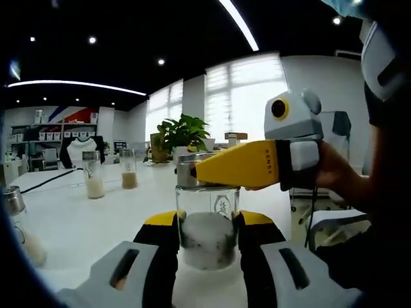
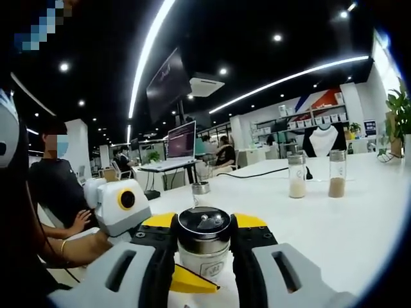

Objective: Rotate the seasoning bottle until the label or dispensing opening points toward the visible target arrow and the bottle remains upright within the marked orientation range

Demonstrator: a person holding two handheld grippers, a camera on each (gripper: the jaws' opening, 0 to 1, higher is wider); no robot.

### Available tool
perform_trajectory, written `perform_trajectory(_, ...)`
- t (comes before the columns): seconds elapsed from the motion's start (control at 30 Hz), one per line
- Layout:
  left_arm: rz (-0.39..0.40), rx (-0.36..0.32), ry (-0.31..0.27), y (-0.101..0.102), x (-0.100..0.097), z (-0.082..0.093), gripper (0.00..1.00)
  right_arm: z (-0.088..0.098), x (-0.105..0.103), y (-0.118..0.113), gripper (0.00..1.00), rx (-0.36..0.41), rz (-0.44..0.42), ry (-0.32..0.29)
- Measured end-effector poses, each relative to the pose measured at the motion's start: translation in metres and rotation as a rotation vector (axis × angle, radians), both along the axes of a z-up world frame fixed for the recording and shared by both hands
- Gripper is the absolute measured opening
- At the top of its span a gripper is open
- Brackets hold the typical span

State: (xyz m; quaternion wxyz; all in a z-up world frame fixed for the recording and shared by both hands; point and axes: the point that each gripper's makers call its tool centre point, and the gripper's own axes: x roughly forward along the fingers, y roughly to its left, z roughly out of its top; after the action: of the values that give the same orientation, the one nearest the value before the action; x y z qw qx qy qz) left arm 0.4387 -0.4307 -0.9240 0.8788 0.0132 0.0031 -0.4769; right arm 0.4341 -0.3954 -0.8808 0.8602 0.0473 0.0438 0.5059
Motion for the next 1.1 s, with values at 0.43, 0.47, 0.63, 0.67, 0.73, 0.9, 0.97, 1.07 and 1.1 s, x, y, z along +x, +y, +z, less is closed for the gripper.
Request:
perform_trajectory(0.43,-0.074,0.005,-0.016,-0.001,-0.008,0.0,0.37,0.0,-0.008,0.005,0.31,-0.017,0.047,-0.022)
perform_trajectory(0.47,-0.081,0.003,-0.016,0.0,-0.009,0.0,0.37,0.0,-0.008,0.006,0.31,-0.016,0.05,-0.021)
perform_trajectory(0.63,-0.1,0.0,-0.02,0.0,-0.011,0.001,0.37,0.001,-0.011,0.008,0.31,-0.018,0.067,-0.029)
perform_trajectory(0.67,-0.101,0.002,-0.021,0.0,-0.011,0.001,0.37,0.001,-0.011,0.008,0.31,-0.017,0.067,-0.029)
perform_trajectory(0.73,-0.104,0.01,-0.022,0.0,-0.012,0.001,0.37,0.001,-0.012,0.009,0.31,-0.022,0.071,-0.04)
perform_trajectory(0.9,-0.087,0.024,-0.014,0.0,-0.01,-0.002,0.37,-0.001,-0.012,0.011,0.31,-0.038,0.061,-0.066)
perform_trajectory(0.97,-0.079,0.025,-0.009,-0.001,-0.009,-0.003,0.37,-0.002,-0.012,0.011,0.31,-0.055,0.053,-0.079)
perform_trajectory(1.07,-0.067,0.026,0.002,-0.002,-0.007,-0.004,0.37,-0.003,-0.011,0.011,0.31,-0.055,0.031,-0.085)
perform_trajectory(1.1,-0.065,0.029,0.004,-0.002,-0.007,-0.005,0.37,-0.003,-0.01,0.011,0.31,-0.057,0.026,-0.083)
